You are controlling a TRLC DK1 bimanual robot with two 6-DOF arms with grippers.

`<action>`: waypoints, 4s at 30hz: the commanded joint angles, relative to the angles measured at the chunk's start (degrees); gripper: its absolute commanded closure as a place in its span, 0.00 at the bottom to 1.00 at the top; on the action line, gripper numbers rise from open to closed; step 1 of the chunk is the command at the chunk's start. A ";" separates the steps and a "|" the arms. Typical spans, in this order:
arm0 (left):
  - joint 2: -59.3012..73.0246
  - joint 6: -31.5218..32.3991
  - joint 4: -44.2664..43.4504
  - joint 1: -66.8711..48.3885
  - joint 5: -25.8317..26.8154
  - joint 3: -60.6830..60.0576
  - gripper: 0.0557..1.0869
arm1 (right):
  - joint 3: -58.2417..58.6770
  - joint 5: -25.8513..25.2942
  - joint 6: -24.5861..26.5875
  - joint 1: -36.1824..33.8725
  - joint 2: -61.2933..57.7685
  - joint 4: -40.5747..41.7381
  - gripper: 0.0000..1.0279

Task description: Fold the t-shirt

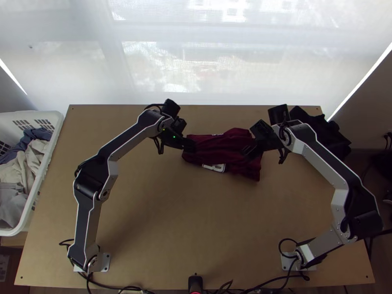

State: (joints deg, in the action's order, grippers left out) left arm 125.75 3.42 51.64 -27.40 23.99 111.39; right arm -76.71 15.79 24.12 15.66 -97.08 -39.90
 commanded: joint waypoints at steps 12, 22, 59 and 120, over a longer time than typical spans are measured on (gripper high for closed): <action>5.99 0.97 0.31 -0.82 0.18 9.63 0.05 | 19.84 -13.95 15.87 18.79 3.21 32.08 0.05; 8.89 0.80 0.48 -0.82 0.18 11.65 0.05 | 21.51 -15.09 15.08 23.98 1.28 33.66 0.05; 10.65 -0.17 4.44 -0.99 0.09 14.11 0.05 | 10.35 -18.69 16.40 17.65 -10.85 37.18 0.05; 7.22 -0.52 9.53 -0.20 0.01 12.36 0.05 | 19.05 -21.07 9.54 9.65 2.86 42.10 0.97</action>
State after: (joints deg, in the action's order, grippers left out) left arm 134.65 2.94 60.60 -28.51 23.92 125.10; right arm -57.65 -6.63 37.45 28.32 -105.14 4.54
